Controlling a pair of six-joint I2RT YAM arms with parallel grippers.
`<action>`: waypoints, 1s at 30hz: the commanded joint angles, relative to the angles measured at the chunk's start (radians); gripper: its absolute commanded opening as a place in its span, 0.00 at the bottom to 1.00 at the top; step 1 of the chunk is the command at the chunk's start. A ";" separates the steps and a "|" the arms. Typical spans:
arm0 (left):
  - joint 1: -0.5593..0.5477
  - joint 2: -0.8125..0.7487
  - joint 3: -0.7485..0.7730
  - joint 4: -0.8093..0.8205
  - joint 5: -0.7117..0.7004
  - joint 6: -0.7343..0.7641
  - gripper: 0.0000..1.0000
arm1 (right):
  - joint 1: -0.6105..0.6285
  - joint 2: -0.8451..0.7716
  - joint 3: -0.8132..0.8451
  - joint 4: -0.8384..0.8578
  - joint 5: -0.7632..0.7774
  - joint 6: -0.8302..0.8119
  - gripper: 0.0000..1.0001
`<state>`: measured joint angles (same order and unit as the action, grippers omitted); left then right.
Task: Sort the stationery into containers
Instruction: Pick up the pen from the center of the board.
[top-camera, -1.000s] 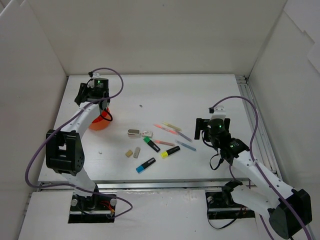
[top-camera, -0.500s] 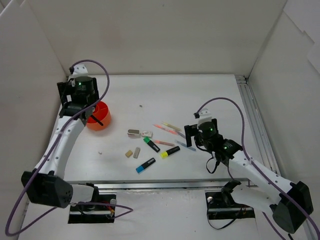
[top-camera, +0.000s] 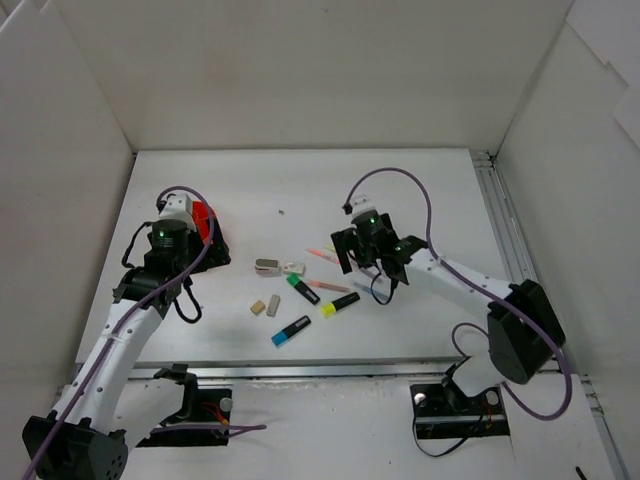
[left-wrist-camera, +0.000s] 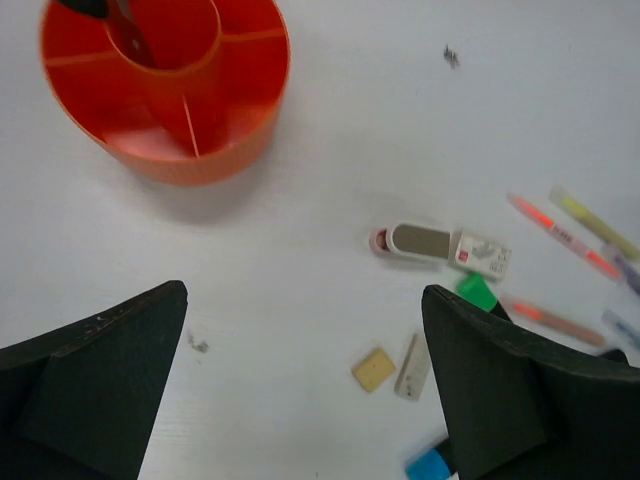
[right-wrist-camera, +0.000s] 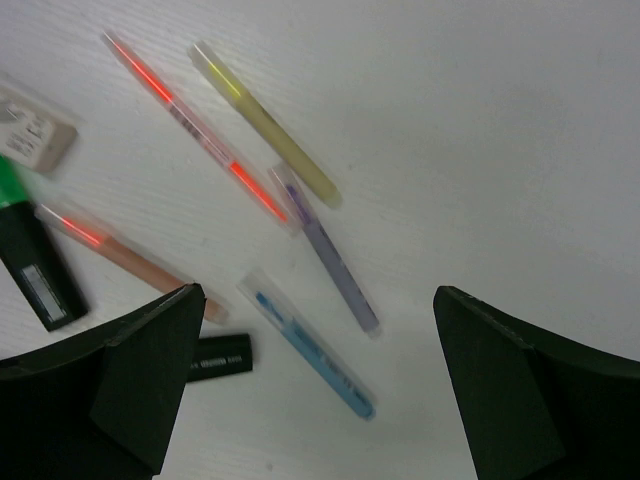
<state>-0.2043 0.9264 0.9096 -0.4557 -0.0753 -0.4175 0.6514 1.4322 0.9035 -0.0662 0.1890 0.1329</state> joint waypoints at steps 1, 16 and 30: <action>-0.014 -0.018 -0.012 0.028 0.114 -0.069 1.00 | -0.025 0.100 0.153 0.051 -0.043 -0.048 0.95; -0.044 -0.060 -0.063 0.002 0.098 -0.073 0.99 | -0.084 0.476 0.383 0.029 -0.171 -0.151 0.82; -0.044 -0.026 -0.054 0.043 0.120 -0.037 1.00 | -0.118 0.521 0.406 0.026 -0.338 -0.184 0.79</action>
<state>-0.2424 0.8963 0.8310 -0.4786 0.0273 -0.4744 0.5331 1.9804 1.2781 -0.0437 -0.0948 -0.0307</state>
